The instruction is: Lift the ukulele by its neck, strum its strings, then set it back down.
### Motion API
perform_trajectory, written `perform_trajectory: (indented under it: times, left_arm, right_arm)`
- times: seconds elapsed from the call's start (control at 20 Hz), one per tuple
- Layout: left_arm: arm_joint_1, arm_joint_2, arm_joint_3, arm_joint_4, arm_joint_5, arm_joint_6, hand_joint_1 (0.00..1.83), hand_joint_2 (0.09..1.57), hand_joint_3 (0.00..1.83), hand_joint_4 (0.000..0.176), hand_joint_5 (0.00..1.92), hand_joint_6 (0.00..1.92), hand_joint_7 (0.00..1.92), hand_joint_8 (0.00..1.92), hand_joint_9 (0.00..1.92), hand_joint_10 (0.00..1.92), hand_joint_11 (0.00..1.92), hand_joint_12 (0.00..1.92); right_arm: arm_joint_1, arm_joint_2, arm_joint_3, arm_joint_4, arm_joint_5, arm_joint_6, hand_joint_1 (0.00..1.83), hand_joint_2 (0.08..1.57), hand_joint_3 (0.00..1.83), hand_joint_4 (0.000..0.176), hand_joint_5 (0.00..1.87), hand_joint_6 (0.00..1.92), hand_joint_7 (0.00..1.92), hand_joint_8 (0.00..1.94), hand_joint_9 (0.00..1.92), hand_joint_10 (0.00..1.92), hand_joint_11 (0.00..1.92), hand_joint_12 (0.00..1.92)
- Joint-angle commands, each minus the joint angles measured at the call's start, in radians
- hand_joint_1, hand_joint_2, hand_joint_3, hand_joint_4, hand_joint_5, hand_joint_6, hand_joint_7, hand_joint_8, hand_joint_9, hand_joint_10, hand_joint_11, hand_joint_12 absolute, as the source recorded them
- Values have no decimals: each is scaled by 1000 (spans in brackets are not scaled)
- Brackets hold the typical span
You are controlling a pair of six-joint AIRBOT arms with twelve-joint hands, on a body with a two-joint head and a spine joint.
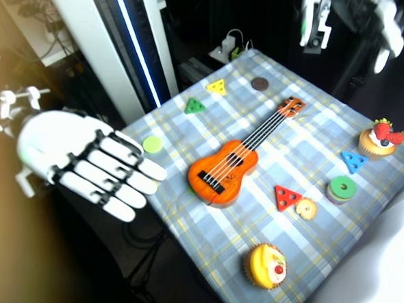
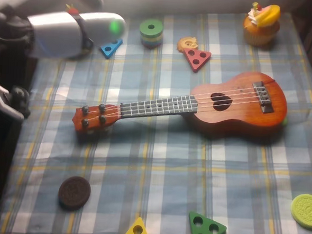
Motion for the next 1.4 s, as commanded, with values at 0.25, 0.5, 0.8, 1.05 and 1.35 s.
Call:
perform_trajectory:
  times: [0.25, 0.5, 0.8, 1.05, 1.35]
  left_arm:
    - [-18, 6, -23, -4, 27, 110, 598, 1287, 0, 0, 109, 1, 132, 5, 130, 24, 0, 899]
    - [-34, -19, -21, 40, 172, 174, 692, 1042, 0, 57, 18, 3, 88, 6, 108, 19, 0, 834]
    - [-20, -85, 7, 35, 269, 221, 911, 915, 0, 37, 181, 18, 254, 12, 7, 690, 0, 1503]
    - [32, -159, 42, -148, 276, 399, 919, 985, 10, 34, 275, 51, 327, 55, 0, 962, 0, 1714]
    - [64, -239, 87, -313, 274, 551, 1106, 1163, 2, 0, 306, 937, 379, 956, 238, 1396, 12, 1883]
  right_arm:
    - [189, -8, 0, -93, -194, -174, 428, 1279, 2, 19, 0, 0, 0, 0, 0, 0, 0, 31]
    - [217, -15, 1, -130, -238, -182, 457, 1294, 5, 0, 0, 0, 0, 0, 0, 0, 0, 0]
    - [217, -13, -1, -130, -230, -181, 497, 1273, 11, 0, 0, 0, 0, 0, 24, 7, 0, 641]
    - [217, -3, -5, -129, -218, -181, 497, 1291, 0, 0, 0, 0, 0, 0, 19, 0, 0, 887]
    - [217, 2, -7, -126, -214, -181, 448, 1301, 1, 0, 0, 0, 0, 0, 18, 4, 0, 1006]
